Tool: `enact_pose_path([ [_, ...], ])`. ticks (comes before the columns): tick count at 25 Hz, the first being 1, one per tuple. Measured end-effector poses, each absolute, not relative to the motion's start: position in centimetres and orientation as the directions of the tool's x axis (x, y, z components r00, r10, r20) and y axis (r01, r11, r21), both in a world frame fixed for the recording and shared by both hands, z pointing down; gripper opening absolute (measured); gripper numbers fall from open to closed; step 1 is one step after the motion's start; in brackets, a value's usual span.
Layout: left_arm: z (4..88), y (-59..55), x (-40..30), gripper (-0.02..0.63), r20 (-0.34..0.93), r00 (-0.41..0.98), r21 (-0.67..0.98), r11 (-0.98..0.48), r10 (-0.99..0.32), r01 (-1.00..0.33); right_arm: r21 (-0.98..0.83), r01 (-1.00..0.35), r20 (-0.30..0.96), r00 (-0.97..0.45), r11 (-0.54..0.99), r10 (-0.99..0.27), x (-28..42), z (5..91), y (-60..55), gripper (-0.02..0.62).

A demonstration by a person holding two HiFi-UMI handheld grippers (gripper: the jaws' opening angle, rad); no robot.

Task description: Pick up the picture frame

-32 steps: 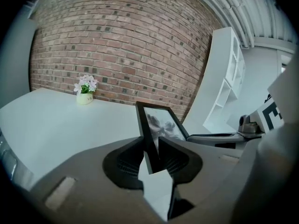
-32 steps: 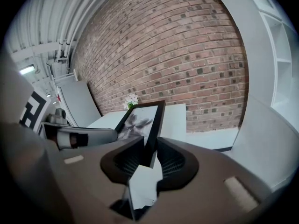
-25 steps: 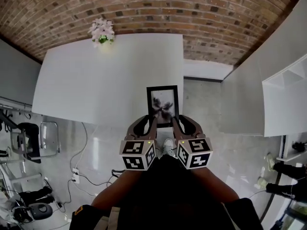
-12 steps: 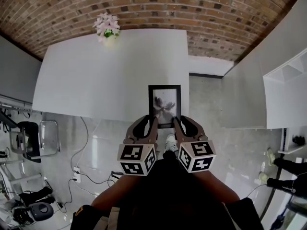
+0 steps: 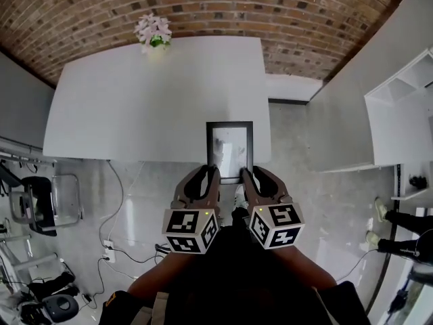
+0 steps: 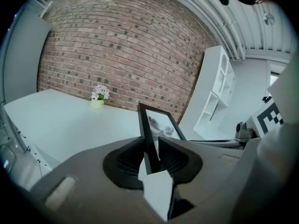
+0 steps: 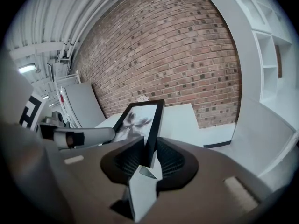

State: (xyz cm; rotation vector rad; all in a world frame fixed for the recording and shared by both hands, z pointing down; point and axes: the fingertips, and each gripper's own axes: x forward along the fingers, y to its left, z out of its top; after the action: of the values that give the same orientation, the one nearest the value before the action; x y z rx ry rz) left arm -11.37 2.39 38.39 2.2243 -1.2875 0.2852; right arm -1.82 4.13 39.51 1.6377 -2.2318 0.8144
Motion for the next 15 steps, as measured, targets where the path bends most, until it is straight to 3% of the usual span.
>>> enact_pose_path([
  [15,38.0,5.4,-13.1,0.087,0.416,0.56,0.355,-0.439,-0.716,-0.826,-0.268,-0.948,0.513,-0.291,0.171,-0.808,-3.6,39.0,7.5,0.081],
])
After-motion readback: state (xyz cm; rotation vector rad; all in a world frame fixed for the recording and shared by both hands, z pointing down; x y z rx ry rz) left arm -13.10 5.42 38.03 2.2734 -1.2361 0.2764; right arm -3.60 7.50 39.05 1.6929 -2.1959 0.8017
